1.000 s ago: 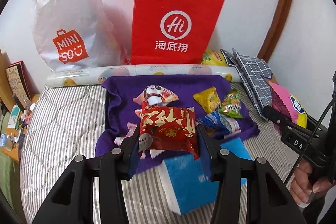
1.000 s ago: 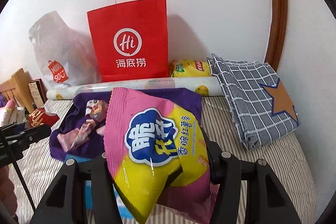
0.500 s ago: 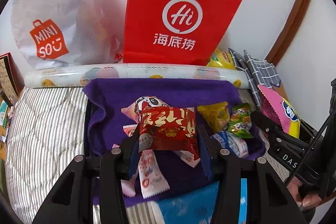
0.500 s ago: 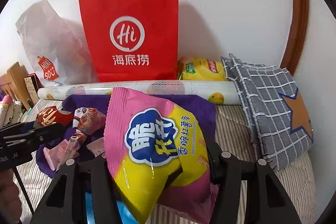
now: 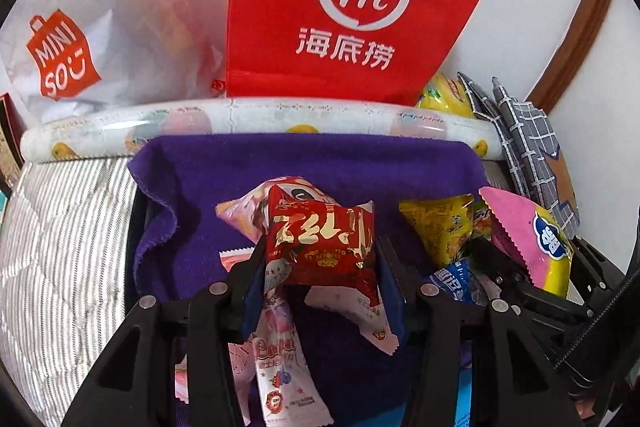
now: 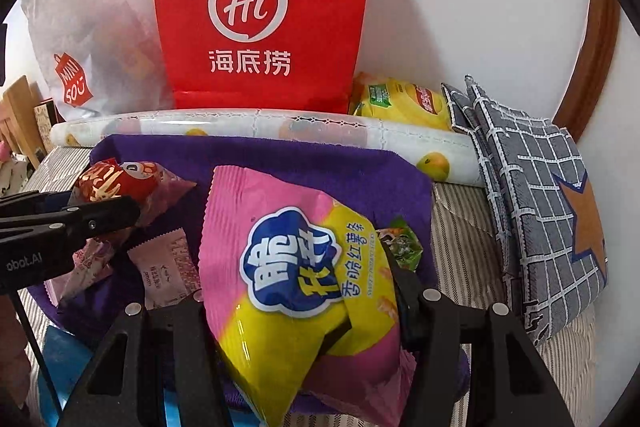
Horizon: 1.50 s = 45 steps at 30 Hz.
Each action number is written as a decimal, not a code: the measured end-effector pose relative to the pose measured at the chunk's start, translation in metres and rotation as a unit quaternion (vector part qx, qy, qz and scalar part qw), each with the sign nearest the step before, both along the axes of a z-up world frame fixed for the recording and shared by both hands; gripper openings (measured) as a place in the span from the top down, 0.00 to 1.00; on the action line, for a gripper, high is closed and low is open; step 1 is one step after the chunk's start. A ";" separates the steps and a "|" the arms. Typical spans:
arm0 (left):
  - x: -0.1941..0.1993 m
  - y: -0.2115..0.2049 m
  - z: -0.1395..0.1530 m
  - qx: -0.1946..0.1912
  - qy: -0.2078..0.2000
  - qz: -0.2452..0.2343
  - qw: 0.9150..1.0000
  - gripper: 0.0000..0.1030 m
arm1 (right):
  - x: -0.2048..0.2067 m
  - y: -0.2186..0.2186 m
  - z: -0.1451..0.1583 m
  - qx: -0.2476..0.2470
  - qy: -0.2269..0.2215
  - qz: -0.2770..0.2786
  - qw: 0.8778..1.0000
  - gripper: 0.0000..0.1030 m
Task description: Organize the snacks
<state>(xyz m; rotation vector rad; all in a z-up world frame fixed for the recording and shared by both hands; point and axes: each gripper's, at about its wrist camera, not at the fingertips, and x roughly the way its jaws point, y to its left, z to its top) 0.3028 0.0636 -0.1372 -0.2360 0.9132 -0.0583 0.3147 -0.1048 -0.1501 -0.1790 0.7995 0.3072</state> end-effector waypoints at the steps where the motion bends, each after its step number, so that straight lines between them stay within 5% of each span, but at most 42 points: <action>1: 0.001 0.000 -0.003 -0.004 0.004 -0.001 1.000 0.52 | 0.001 0.000 -0.001 -0.002 0.000 -0.001 1.000 0.46; 7: 0.003 0.000 -0.009 -0.010 0.021 -0.002 1.000 0.51 | -0.001 0.007 -0.001 -0.010 -0.017 0.006 1.000 0.44; 12: -0.002 0.005 -0.002 -0.010 0.019 0.016 1.000 0.31 | 0.000 0.005 0.002 0.020 -0.006 0.013 1.000 0.37; 19: -0.031 0.012 0.019 0.002 0.007 0.024 1.000 0.24 | -0.020 0.000 0.030 0.044 -0.017 0.010 0.999 0.26; 22: -0.052 0.012 0.032 0.005 -0.004 0.022 1.000 0.20 | -0.039 0.001 0.045 0.047 -0.031 0.008 0.998 0.17; 45: -0.237 -0.038 0.091 0.026 -0.084 0.001 0.996 0.10 | -0.231 -0.060 0.111 0.096 -0.064 -0.072 0.991 0.16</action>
